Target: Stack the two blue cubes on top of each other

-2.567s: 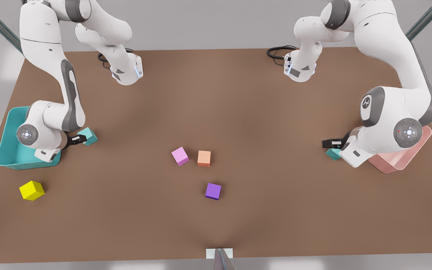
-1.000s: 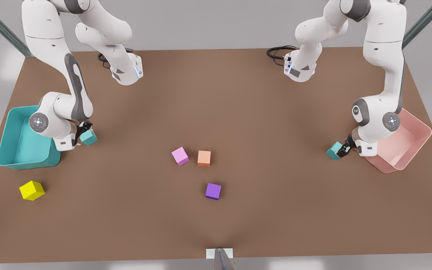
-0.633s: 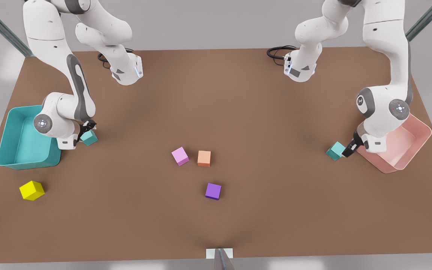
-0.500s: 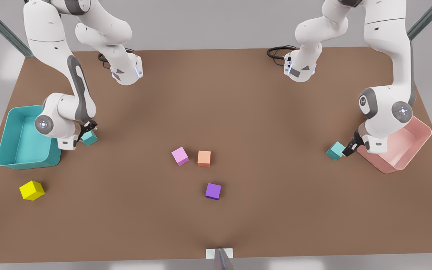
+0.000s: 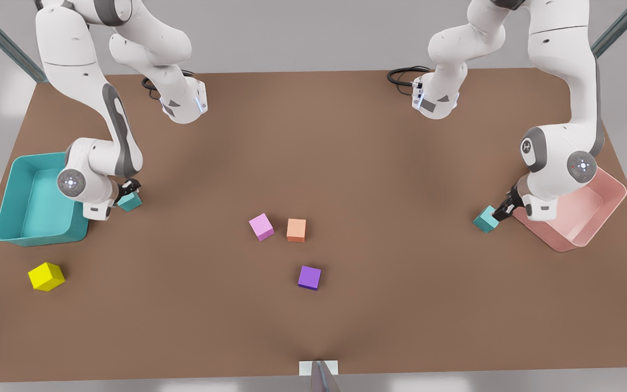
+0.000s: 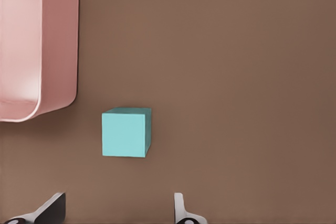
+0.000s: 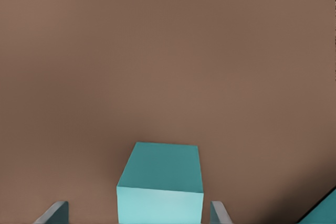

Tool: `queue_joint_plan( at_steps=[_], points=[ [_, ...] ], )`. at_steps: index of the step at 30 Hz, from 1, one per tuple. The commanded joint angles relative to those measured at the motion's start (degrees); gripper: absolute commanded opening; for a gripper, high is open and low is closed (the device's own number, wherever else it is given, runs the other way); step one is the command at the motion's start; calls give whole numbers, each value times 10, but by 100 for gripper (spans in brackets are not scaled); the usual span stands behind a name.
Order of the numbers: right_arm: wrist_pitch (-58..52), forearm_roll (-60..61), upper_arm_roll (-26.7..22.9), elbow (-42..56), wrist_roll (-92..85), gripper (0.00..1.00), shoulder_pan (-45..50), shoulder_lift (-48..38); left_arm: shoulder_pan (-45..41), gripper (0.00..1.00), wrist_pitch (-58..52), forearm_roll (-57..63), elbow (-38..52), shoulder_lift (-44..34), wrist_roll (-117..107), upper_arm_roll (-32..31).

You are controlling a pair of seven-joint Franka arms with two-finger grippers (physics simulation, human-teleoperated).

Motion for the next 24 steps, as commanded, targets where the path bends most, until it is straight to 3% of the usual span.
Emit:
queue_joint_plan(
  at_steps=[1,24],
  points=[
    [23,-1,0,1,63,100,0,4,-1,100,-9,2,0,-1,-10,0],
    [31,-9,1,-1,56,100,-1,10,-4,100,-11,2,7,2,-10,-15]
  ],
)
